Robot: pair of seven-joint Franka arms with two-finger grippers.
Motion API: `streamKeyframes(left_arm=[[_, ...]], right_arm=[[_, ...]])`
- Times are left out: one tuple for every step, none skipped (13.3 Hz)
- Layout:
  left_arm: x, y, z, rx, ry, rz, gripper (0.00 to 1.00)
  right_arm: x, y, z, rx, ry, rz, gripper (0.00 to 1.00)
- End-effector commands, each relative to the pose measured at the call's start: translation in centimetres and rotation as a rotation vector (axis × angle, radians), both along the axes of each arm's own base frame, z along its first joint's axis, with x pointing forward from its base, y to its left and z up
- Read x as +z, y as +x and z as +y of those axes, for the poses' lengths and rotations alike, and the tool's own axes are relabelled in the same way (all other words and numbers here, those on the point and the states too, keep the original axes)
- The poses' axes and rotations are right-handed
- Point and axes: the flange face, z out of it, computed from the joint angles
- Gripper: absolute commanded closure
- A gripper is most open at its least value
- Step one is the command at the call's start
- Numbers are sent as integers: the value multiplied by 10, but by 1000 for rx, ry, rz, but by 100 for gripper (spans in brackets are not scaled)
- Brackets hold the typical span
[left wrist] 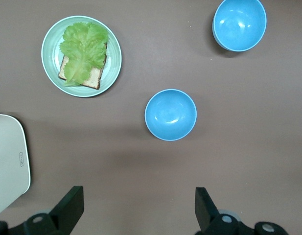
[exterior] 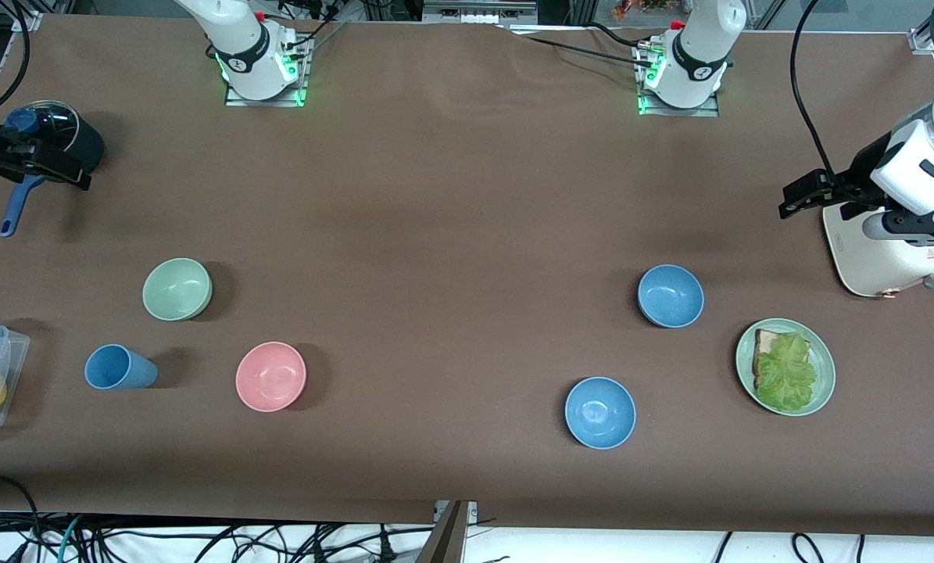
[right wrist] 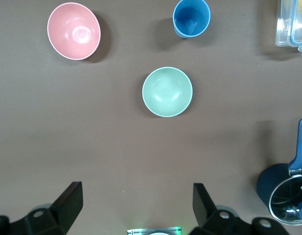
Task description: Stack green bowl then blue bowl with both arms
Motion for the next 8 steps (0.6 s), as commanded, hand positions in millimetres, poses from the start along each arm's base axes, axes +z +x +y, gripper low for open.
streamKeyframes(left_arm=[[4,2,-3,-3,24,-10,0],[4,3,-3,-3,24,-10,0],[4,2,-3,-4,24,-11,0],[4,3,-4,-4,24,-11,0],[4,2,-4,-6,24,-11,0],[4,3,-4,-6,24,-10,0],[4,2,-5,-7,24,-10,0],[4,3,-5,-7,24,-11,0]], right_arm=[[5,1,-3,16,-7,-2,1],[5,1,-3,16,-7,-2,1],[5,1,-3,16,-7,-2,1],[5,1,-3,16,-6,-2,1],[5,1,-3,14,-8,-2,1],[5,1,-4,14,-8,-4,1],[5,2,-5,13,-6,-4,1],[2,3,-6,8,-8,1,1]])
